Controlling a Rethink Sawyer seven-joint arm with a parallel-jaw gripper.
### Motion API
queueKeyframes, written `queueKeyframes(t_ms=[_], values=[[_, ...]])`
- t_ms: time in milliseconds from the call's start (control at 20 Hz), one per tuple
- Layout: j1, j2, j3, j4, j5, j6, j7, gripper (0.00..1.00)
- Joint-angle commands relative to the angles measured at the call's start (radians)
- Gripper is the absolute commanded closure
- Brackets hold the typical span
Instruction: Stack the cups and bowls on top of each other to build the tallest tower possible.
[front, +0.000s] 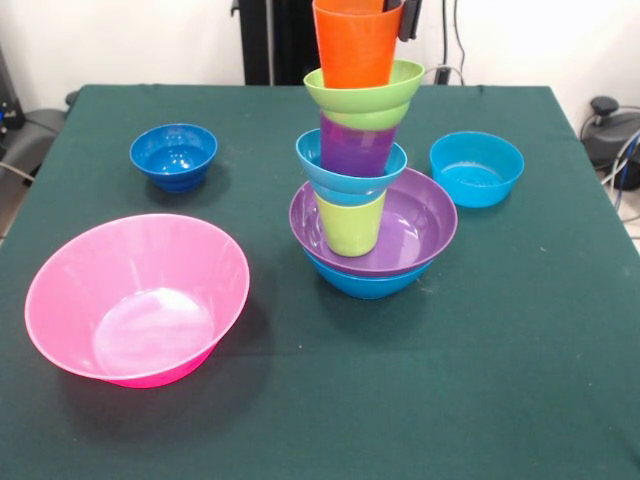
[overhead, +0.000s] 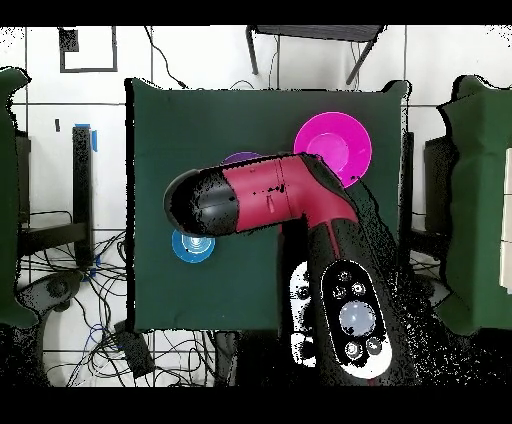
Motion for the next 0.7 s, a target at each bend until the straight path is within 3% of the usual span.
queueKeyframes(t_ms=[50,700], values=[[0.030,0.074,-0.043,-0.012,-0.051,-0.045,0.050,1.00],[0.054,0.080,-0.072,-0.013,-0.053,-0.071,0.056,1.00]])
